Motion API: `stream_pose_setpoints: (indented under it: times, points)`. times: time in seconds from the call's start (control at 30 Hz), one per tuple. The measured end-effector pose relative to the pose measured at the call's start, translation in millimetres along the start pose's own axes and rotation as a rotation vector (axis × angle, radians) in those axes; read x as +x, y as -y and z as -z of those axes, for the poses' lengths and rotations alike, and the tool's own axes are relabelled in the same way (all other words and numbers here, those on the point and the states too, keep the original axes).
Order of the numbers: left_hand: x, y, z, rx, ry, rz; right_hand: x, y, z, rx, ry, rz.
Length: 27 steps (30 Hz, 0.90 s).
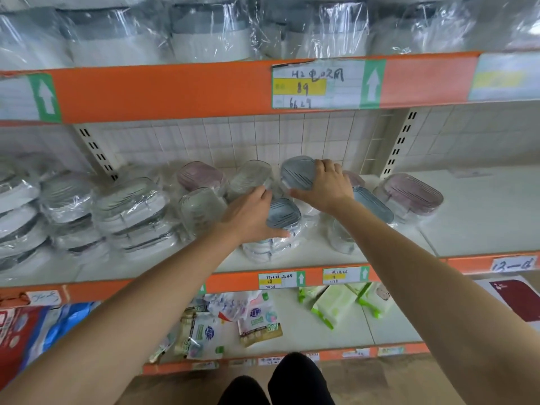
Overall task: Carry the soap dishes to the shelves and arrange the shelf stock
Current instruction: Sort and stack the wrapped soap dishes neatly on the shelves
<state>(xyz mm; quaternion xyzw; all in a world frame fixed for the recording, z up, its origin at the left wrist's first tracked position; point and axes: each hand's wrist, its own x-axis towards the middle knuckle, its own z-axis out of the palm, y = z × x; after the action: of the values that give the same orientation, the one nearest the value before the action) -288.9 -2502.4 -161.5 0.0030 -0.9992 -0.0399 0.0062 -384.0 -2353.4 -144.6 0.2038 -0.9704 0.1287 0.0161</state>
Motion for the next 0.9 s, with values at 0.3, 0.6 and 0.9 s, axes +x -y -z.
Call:
stream_pose_setpoints:
  times: [0.3, 0.6, 0.9]
  points:
    - [-33, -15, 15, 0.058, 0.048, -0.108, -44, 16, 16, -0.115, 0.066, 0.186]
    - [-83, -10, 48, 0.045, 0.369, -0.137, -94, 32, 47, -0.223, 0.410, 0.251]
    - [-113, -11, 128, -0.028, 0.503, -0.144, -144, 65, 119, -0.190, 0.528, 0.265]
